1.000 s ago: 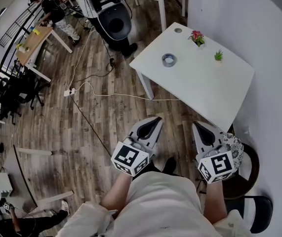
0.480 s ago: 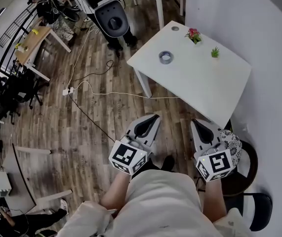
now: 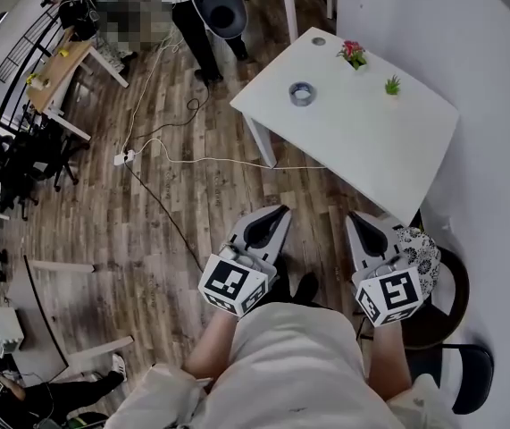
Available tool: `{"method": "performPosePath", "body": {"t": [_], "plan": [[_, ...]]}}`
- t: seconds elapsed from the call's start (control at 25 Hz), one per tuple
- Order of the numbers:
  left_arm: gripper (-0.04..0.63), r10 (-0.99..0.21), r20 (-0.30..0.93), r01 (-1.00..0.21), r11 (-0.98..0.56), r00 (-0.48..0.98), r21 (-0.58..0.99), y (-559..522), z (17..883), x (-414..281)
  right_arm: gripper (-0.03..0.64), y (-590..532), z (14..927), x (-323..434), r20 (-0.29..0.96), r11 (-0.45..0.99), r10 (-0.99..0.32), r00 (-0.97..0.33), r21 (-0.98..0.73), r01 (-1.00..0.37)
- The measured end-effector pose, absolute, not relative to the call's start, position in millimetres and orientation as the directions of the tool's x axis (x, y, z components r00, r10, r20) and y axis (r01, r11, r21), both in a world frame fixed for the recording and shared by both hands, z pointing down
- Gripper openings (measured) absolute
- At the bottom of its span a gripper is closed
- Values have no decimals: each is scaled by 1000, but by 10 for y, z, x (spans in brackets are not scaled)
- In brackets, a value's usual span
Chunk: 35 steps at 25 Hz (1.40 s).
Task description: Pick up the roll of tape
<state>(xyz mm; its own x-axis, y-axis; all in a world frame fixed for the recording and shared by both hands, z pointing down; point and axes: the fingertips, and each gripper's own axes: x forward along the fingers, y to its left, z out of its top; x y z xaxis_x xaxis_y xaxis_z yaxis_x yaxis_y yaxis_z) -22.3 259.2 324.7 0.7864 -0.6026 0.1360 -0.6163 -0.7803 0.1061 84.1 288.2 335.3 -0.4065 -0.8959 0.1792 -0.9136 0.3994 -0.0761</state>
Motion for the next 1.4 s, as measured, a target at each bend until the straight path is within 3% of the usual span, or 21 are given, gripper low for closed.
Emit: {"method": "performPosePath", "body": {"t": [0.2,0.32,0.6,1.4], "plan": [[23,-577,141,-592,-798,804,112,2570,3286,-276,31,2801,3370,753,194,401,-892,-409,-78,-913],[114,-566,151,-583,-804,811,117,2471,3354,-293,53,2714,3403,709,205,402,-889,-410,-80,-912],[190,-585,137,-599,-793,799,109,2094,3335,-440,129,2367,3382,622,218,404,-886,-409,-67,-912],[202,-547,138,-563,-816,825,128,800,3365,-512,199,1156,3484,476,302,394,-867,-396,-72,-916]]}}
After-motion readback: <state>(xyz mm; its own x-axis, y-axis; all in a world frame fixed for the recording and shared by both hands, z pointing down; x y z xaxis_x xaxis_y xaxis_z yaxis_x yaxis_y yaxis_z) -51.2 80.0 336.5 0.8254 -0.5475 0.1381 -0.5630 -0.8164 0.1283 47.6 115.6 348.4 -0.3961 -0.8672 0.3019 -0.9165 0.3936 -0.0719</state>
